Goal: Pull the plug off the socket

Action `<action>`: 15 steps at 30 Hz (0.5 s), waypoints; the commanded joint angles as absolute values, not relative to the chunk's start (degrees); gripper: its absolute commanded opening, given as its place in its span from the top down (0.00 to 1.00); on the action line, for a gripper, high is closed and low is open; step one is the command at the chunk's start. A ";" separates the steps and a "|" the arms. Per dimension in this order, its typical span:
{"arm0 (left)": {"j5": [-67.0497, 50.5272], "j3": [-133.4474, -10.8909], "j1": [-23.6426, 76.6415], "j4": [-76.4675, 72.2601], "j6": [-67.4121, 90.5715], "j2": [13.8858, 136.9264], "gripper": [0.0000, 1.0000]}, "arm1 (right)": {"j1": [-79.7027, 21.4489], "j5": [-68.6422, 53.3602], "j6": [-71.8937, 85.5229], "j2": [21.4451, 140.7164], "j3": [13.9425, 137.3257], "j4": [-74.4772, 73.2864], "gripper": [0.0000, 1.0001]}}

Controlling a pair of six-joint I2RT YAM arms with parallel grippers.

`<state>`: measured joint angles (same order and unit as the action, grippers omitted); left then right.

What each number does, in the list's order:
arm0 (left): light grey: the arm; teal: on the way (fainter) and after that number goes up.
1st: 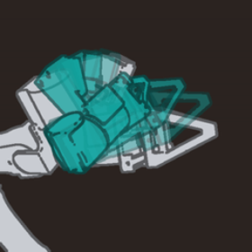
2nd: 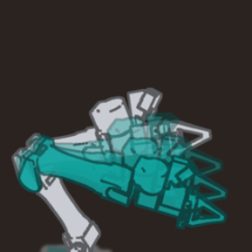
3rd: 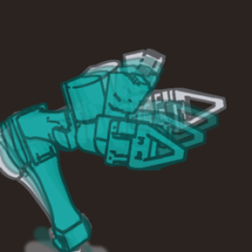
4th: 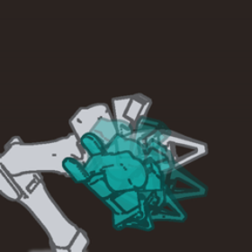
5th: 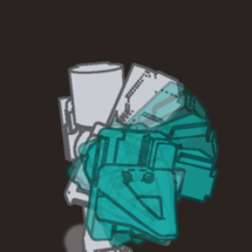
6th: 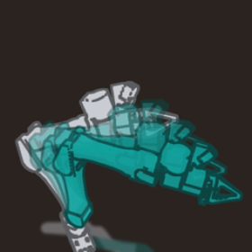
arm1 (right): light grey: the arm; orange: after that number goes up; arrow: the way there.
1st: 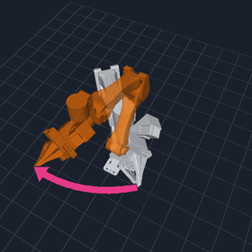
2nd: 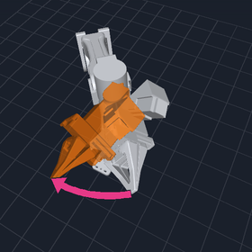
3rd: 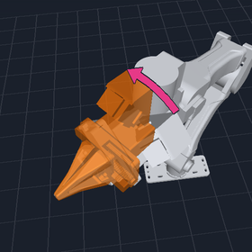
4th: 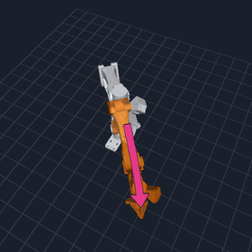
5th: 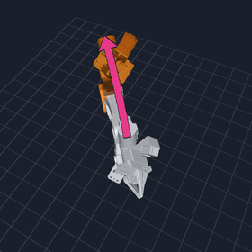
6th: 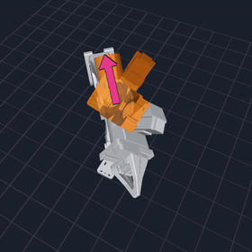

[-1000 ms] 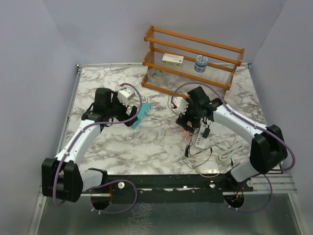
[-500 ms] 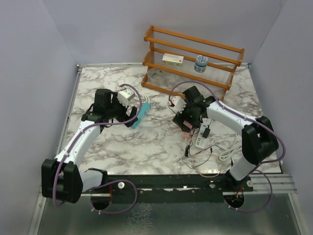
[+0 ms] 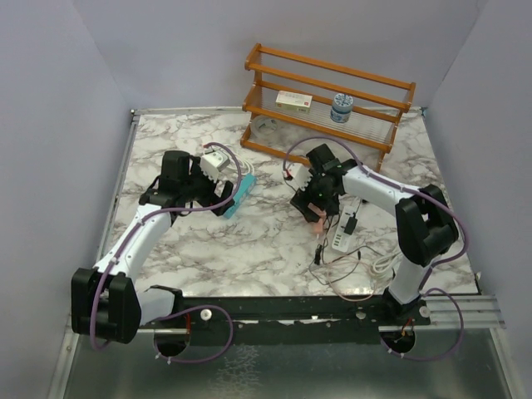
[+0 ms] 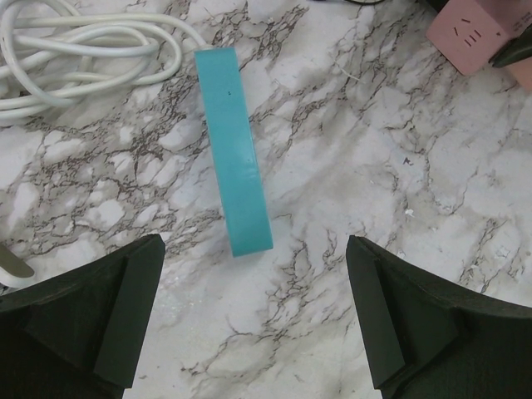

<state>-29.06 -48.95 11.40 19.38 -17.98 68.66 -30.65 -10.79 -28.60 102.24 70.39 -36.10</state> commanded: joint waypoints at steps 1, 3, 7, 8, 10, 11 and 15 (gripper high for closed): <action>-29.11 -48.52 11.69 18.92 -18.23 69.36 0.01 | -30.89 -17.45 -35.68 102.78 70.81 -36.13 0.10; -30.20 -49.03 11.69 20.02 -18.73 69.82 0.01 | -31.65 -20.06 -39.75 102.02 70.39 -36.54 0.12; -26.83 -49.31 11.69 19.30 -16.76 70.78 0.01 | -34.83 -24.45 -45.28 100.55 69.76 -37.24 0.14; -26.02 -49.19 11.73 18.75 -16.20 70.75 0.01 | -35.55 -25.59 -46.21 100.47 69.94 -37.71 0.14; -24.81 -49.05 11.62 17.78 -15.42 70.77 0.01 | -37.19 -27.04 -48.04 100.74 70.28 -38.74 0.12; -24.45 -49.04 11.60 17.68 -15.20 70.83 0.01 | -38.16 -26.92 -48.90 100.92 70.38 -39.32 0.10; -24.13 -49.00 11.52 17.72 -14.53 70.82 0.01 | -42.55 -23.20 -51.16 100.22 69.28 -39.04 0.02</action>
